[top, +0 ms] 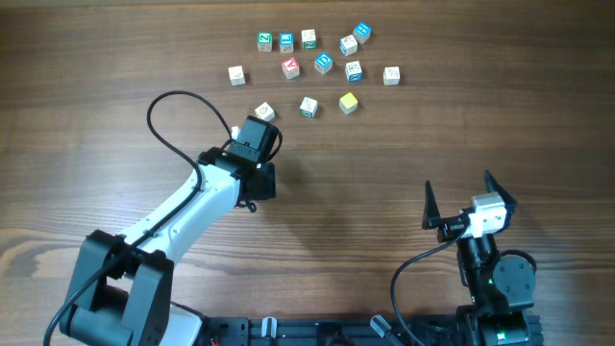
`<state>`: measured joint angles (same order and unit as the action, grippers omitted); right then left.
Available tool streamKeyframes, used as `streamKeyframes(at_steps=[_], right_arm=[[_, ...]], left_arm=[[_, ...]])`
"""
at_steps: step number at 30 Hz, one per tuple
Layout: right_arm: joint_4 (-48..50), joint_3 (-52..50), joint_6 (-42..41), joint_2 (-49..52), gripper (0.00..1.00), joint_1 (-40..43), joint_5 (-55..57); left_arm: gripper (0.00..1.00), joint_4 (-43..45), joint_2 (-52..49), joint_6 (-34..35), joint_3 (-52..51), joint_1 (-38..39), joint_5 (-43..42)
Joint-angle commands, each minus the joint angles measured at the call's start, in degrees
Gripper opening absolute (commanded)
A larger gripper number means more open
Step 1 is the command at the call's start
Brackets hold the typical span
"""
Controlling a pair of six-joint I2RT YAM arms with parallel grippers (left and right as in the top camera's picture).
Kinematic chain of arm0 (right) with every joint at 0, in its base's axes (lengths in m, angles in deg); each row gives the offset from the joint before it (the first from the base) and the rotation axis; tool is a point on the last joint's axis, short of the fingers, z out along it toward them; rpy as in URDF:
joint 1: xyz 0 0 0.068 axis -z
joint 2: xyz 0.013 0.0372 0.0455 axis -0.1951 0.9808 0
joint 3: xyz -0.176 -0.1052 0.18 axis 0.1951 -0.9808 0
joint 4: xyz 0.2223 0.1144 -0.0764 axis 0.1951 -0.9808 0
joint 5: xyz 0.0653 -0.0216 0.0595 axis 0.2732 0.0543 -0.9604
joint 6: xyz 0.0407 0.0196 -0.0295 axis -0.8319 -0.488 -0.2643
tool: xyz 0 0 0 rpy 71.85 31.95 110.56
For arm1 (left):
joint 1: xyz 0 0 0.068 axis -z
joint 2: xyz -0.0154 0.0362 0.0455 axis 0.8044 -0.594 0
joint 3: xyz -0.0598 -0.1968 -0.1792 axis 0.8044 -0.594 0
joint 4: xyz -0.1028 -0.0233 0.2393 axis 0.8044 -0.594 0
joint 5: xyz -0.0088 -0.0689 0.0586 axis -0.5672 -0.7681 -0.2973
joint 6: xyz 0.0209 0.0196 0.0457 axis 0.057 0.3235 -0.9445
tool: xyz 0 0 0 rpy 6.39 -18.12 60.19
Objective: Form a horizontal line
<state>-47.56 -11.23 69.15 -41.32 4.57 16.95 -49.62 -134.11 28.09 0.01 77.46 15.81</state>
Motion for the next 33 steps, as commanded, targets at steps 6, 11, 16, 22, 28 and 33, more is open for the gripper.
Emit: streamKeyframes(at_steps=[6, 11, 16, 22, 28, 33], right_arm=[[0.11, -0.04, 0.33, -0.26, 1.0, 0.22, -0.72], [0.11, -0.04, 0.33, -0.26, 1.0, 0.22, -0.72], [0.11, -0.04, 0.33, -0.26, 1.0, 0.22, -0.72], [0.11, -0.04, 0.33, -0.26, 1.0, 0.22, -0.72], [0.11, -0.04, 0.31, -0.26, 1.0, 0.22, -0.72], [0.09, -0.04, 0.31, -0.26, 1.0, 0.22, -0.72]], left_arm=[[0.29, 1.31, -0.33, -1.09, -2.45, -0.17, 1.25], [0.29, 1.79, -0.33, -0.39, -2.56, -0.17, 1.25], [0.29, 2.38, -0.33, 0.17, -3.23, -0.17, 1.07], [0.29, 4.17, -0.33, 0.22, -4.46, -0.17, 1.07], [0.31, 4.85, -0.33, 0.2, -4.48, -0.17, 1.05], [0.32, 4.72, -0.33, 0.2, -4.48, -0.15, 1.05]])
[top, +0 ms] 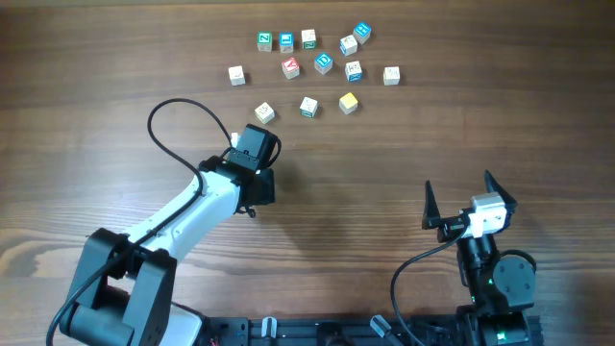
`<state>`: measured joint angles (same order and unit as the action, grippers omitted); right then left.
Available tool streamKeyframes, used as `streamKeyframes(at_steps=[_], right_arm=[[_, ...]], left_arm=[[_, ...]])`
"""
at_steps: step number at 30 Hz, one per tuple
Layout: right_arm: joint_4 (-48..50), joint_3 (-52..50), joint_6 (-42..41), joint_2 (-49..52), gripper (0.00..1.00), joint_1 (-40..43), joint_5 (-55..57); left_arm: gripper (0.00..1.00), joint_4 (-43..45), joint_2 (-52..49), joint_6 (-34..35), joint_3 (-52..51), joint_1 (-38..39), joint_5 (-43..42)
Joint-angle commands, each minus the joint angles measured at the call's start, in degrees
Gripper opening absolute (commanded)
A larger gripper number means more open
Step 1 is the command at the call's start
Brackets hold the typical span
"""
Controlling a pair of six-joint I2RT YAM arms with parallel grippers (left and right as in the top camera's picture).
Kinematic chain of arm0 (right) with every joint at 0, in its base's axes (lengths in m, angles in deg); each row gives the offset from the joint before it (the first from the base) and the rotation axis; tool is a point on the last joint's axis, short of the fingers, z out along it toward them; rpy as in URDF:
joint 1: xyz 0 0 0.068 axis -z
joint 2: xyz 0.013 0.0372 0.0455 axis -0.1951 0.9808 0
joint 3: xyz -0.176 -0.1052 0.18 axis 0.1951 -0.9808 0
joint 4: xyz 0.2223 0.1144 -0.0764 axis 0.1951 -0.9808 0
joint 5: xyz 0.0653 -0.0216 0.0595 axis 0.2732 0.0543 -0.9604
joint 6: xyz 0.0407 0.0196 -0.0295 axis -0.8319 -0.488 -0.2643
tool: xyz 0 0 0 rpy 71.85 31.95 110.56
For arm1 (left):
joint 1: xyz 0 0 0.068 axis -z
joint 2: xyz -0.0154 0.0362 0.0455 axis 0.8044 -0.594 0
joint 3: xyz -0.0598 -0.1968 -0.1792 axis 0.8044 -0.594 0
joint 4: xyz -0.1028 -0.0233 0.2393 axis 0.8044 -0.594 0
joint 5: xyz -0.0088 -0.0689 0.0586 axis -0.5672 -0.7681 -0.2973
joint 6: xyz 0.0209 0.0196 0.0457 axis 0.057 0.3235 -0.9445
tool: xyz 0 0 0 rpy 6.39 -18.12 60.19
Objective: Form a horizontal line
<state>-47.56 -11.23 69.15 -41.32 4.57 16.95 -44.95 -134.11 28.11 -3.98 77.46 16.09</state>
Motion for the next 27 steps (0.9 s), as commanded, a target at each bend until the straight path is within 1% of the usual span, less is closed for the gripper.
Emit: streamKeyframes(at_steps=[1, 4, 6, 8, 11, 12, 13, 14, 16, 18, 19, 20, 21, 25, 26, 27], right_arm=[[0.11, -0.04, 0.33, -0.26, 1.0, 0.22, -0.72], [0.09, -0.04, 0.35, -0.26, 1.0, 0.22, -0.72], [0.11, -0.04, 0.33, -0.26, 1.0, 0.22, -0.72], [0.11, -0.04, 0.33, -0.26, 1.0, 0.22, -0.72], [0.11, -0.04, 0.33, -0.26, 1.0, 0.22, -0.72], [0.11, -0.04, 0.33, -0.26, 1.0, 0.22, -0.72], [0.11, -0.04, 0.31, -0.26, 1.0, 0.22, -0.72], [0.11, -0.04, 0.33, -0.26, 1.0, 0.22, -0.72], [0.11, -0.04, 0.33, -0.26, 1.0, 0.22, -0.72], [0.11, -0.04, 0.33, -0.26, 1.0, 0.22, -0.72], [0.11, -0.04, 0.33, -0.26, 1.0, 0.22, -0.72], [0.09, -0.04, 0.33, -0.26, 1.0, 0.22, -0.72], [0.11, -0.04, 0.33, -0.26, 1.0, 0.22, -0.72], [0.11, -0.04, 0.31, -0.26, 1.0, 0.22, -0.72], [0.11, -0.04, 0.33, -0.26, 1.0, 0.22, -0.72], [0.09, -0.04, 0.31, -0.26, 1.0, 0.22, -0.72]], left_arm=[[0.32, 0.04, -0.33, 0.17, -0.48, -0.15, 0.76], [0.33, 0.0, -0.35, 0.17, -0.48, -0.15, 0.76], [0.37, 0.02, -0.35, 0.17, -0.48, -0.17, 0.76], [0.39, 0.02, -0.37, 0.17, -0.48, -0.17, 0.74], [0.39, -0.15, -0.37, 0.17, -0.48, -0.15, 0.74], [0.43, -0.2, -0.37, 0.17, -0.48, -0.15, 0.74], [0.52, -0.22, -0.37, 0.17, -0.48, -0.17, 0.74], [0.56, -0.2, -0.37, 0.17, -0.48, -0.15, 0.74], [0.6, -0.22, -0.37, 0.17, -0.48, -0.15, 0.74], [0.61, -0.22, -0.37, 0.17, -0.48, -0.15, 0.74], [0.59, -0.2, -0.37, 0.17, -0.48, -0.15, 0.74], [0.49, -0.22, -0.37, 0.17, -0.48, -0.15, 0.74], [0.43, -0.22, -0.37, 0.17, -0.48, -0.15, 0.74], [0.41, -0.22, -0.37, 0.17, -0.48, -0.15, 0.74], [0.48, -0.22, -0.37, 0.17, -0.48, -0.15, 0.74], [0.59, -0.2, -0.37, 0.17, -0.48, -0.15, 0.74]])
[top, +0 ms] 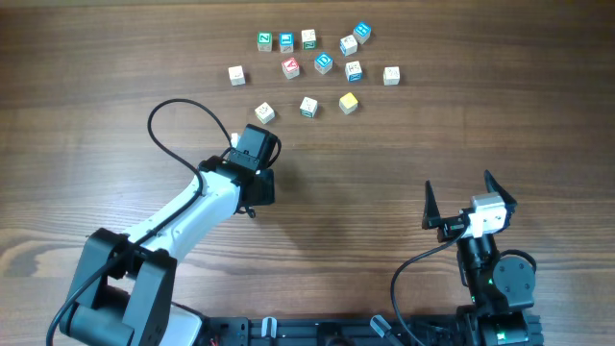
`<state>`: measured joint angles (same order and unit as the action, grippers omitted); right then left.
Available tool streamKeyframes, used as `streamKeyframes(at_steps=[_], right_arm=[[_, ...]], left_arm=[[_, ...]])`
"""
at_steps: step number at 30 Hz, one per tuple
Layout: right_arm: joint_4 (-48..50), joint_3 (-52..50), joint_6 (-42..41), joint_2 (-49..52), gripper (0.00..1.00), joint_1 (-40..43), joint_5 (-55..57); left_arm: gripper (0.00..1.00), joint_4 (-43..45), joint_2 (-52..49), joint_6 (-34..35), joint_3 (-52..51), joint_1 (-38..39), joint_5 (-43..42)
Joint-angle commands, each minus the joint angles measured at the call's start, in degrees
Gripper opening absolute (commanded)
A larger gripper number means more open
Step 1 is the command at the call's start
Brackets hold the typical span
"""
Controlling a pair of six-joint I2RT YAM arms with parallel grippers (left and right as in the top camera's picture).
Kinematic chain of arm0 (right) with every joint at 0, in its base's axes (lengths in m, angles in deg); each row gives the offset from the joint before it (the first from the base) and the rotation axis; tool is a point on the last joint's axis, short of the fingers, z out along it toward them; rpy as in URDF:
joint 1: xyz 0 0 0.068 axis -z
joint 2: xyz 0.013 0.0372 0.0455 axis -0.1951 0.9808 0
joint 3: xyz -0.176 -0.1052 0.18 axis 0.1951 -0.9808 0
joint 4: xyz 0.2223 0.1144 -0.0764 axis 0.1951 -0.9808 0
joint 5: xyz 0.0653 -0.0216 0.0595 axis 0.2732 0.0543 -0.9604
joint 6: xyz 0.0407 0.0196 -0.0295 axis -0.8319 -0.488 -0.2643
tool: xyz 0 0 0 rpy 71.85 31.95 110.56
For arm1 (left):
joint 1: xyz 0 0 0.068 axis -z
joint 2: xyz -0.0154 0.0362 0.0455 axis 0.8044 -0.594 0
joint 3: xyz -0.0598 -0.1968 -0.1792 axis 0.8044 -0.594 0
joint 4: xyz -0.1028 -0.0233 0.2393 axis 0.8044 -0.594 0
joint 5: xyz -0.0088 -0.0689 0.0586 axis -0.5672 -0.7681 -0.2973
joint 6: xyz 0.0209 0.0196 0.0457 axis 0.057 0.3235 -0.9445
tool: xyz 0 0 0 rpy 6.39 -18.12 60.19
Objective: Form a horizontal line
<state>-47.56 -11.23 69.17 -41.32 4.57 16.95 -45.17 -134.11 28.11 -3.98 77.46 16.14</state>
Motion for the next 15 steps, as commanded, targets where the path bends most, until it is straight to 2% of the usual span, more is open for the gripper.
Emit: streamKeyframes(at_steps=[1, 3, 6, 15], right_arm=[[0.11, -0.04, 0.31, -0.26, 1.0, 0.22, -0.72], [0.11, -0.04, 0.31, -0.26, 1.0, 0.22, -0.72], [0.11, -0.04, 0.31, -0.26, 1.0, 0.22, -0.72], [0.11, -0.04, 0.28, -0.26, 1.0, 0.22, -0.72]], left_arm=[[0.64, 0.0, -0.37, 0.17, -0.48, -0.15, 0.7], [0.76, 0.0, -0.37, 0.17, -0.48, -0.15, 0.7], [0.83, 0.02, -0.37, 0.17, -0.48, -0.15, 0.7], [0.93, 1.09, -0.35, 0.11, -0.15, -0.17, 2.14]])
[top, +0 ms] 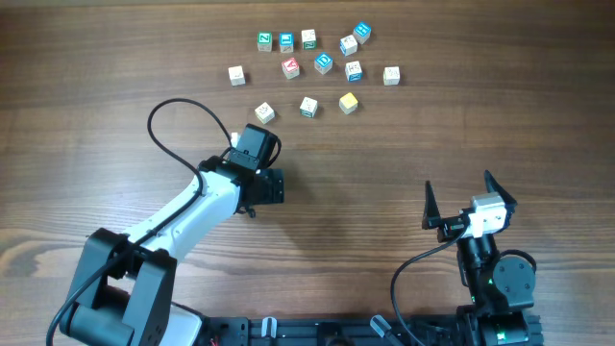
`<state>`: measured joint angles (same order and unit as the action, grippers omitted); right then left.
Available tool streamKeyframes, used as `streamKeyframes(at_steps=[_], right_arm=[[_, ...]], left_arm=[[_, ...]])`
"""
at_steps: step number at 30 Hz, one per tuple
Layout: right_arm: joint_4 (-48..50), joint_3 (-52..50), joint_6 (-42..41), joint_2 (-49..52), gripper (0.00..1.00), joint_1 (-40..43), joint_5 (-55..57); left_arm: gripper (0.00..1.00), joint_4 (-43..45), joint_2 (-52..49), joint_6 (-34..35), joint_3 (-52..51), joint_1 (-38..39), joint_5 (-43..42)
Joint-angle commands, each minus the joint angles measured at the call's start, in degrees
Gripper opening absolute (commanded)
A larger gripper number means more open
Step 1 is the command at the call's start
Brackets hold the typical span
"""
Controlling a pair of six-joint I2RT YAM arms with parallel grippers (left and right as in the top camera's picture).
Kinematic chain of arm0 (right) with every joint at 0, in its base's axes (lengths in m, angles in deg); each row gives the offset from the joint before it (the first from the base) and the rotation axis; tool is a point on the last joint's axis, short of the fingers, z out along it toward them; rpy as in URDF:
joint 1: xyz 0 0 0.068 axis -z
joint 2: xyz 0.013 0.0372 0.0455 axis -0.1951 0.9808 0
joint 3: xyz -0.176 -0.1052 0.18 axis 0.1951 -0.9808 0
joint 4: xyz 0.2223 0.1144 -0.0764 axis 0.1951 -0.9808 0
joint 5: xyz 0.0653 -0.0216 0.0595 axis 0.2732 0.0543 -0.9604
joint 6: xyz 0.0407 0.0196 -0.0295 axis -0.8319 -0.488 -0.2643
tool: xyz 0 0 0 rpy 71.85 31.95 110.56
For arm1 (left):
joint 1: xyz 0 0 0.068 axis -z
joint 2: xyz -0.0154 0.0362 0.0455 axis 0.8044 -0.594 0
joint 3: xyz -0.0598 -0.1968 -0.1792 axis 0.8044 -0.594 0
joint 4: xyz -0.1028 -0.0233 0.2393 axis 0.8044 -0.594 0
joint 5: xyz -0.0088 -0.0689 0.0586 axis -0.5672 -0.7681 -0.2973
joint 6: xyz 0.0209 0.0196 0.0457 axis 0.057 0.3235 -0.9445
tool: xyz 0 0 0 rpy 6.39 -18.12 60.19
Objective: Form a horizontal line
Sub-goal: 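Reach the left gripper back to the cluster over the ladybug block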
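Several small lettered cubes lie scattered at the far middle of the table in the overhead view. Three of them, green point(264, 41), blue point(286, 41) and white-green point(308, 38), sit side by side in a short row. Nearer lie a white cube point(264, 112), another white one point(308, 107) and a yellow one point(349, 102). My left gripper point(258, 142) hovers just below the near white cube; its fingers are hidden under the wrist. My right gripper point(464, 199) stands open at the near right, far from the cubes.
A black cable point(168, 111) loops out to the left of the left arm. The wooden table point(500, 106) stretches wide on both sides of the cubes. Both arm bases sit at the near edge.
A dark part at the left wrist now sticks out further to the right. The cubes and the right arm are where they were.
At first the left wrist hung a little lower and further left, below the near white cube. By the second moment it had shifted slightly up and right and stayed there. No cube has moved, and the right arm has been still throughout.
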<state>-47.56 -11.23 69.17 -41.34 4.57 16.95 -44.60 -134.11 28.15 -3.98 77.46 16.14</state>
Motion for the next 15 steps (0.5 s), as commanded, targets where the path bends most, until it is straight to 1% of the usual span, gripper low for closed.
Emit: streamKeyframes(at_steps=[1, 4, 6, 7, 8, 11, 12, 13, 14, 15], right_arm=[[0.09, -0.04, 0.31, -0.24, 1.0, 0.22, -0.72], [0.11, -0.04, 0.33, -0.24, 1.0, 0.22, -0.72], [0.11, -0.04, 0.31, -0.24, 1.0, 0.22, -0.72], [0.11, -0.04, 0.28, -0.24, 1.0, 0.22, -0.72], [0.11, -0.04, 0.31, -0.24, 1.0, 0.22, -0.72], [0.11, -0.04, 0.31, -0.24, 1.0, 0.22, -0.72], [0.11, -0.04, 0.31, -0.24, 1.0, 0.22, -0.72], [0.11, -0.04, 0.28, -0.24, 1.0, 0.22, -0.72], [0.11, -0.04, 0.28, -0.24, 1.0, 0.22, -0.72], [0.11, -0.04, 0.28, -0.24, 1.0, 0.22, -0.72]], left_arm=[[0.94, 0.26, -0.24, 0.0, 0.63, -0.17, 3.91], [0.94, -1.14, 0.09, -1.33, 3.72, -0.17, 6.21], [0.92, -3.82, 0.74, -3.58, 8.26, -0.24, 7.06], [0.92, -6.23, 1.36, -3.58, 13.09, -0.28, 9.75], [0.92, -6.88, 1.53, -3.58, 14.84, -0.28, 10.49], [0.92, -7.15, 2.78, -4.44, 25.46, -0.28, 13.16], [0.89, -6.82, 2.86, -5.35, 27.98, -0.28, 13.18], [0.84, -5.68, 2.86, -6.67, 32.44, -0.28, 13.18], [0.79, -3.3, 2.86, -7.78, 34.97, -0.28, 13.16], [0.72, -1.01, 2.86, -8.41, 36.26, -0.28, 13.11]])
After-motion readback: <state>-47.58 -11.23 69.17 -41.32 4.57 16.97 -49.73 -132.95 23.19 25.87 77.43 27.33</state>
